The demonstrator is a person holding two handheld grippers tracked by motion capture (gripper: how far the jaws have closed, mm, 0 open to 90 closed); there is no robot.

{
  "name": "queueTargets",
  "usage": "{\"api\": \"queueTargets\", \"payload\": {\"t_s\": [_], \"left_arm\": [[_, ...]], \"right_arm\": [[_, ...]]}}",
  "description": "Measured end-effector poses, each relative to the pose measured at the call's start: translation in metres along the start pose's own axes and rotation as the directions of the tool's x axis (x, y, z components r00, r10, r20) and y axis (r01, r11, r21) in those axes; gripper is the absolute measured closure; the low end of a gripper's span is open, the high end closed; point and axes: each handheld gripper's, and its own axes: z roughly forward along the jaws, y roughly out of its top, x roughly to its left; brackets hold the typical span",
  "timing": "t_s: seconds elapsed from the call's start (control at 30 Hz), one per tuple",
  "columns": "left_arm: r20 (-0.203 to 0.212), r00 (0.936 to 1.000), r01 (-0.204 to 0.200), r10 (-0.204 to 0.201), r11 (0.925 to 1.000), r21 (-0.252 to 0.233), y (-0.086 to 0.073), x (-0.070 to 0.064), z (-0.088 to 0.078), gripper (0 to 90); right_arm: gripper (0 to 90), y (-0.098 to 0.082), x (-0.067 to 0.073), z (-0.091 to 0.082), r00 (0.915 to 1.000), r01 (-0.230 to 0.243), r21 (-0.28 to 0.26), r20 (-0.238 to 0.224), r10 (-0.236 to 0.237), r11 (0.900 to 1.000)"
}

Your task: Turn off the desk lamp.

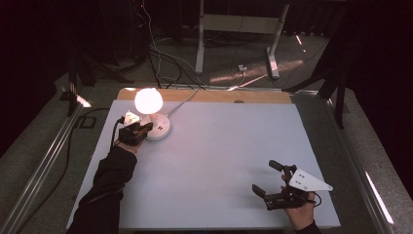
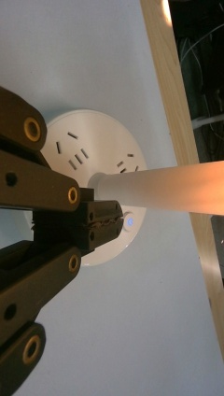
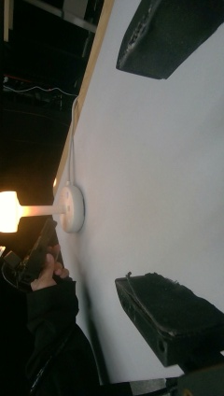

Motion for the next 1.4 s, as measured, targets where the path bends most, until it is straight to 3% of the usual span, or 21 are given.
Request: {"api": "queueTargets", "payload": {"t_s": [0.83,0.9,1.03,1.27,1.4], "left_arm": [[0.018,0.9996,0.020,-0.021,0.9982,0.057,-0.013,0.000,0.013,90.0],[0.007,0.9999,-0.013,0.013,0.9982,0.058,-0.013,-0.003,0.013,90.0],[0.002,0.9999,-0.017,0.016,0.9977,0.066,-0.012,-0.003,0.013,90.0],[0.035,0.9993,0.010,-0.011,0.9999,0.004,-0.003,-0.001,0.002,90.0],[0.038,0.9993,0.003,-0.003,1.0000,-0.005,0.004,-0.001,-0.002,90.0]], "right_arm": [[0.0,-0.001,0.000,0.001,1.0000,0.000,0.009,-0.002,0.000,1.000],[0.0,-0.001,0.000,0.001,1.0000,0.000,0.010,-0.003,0.000,1.000],[0.0,-0.001,0.000,0.002,1.0000,0.002,0.012,-0.004,-0.002,1.000],[0.0,-0.001,-0.001,0.001,1.0000,-0.004,0.007,0.001,0.004,1.000],[0.0,-0.001,0.000,0.001,1.0000,-0.002,0.007,0.000,0.002,1.000]]}}
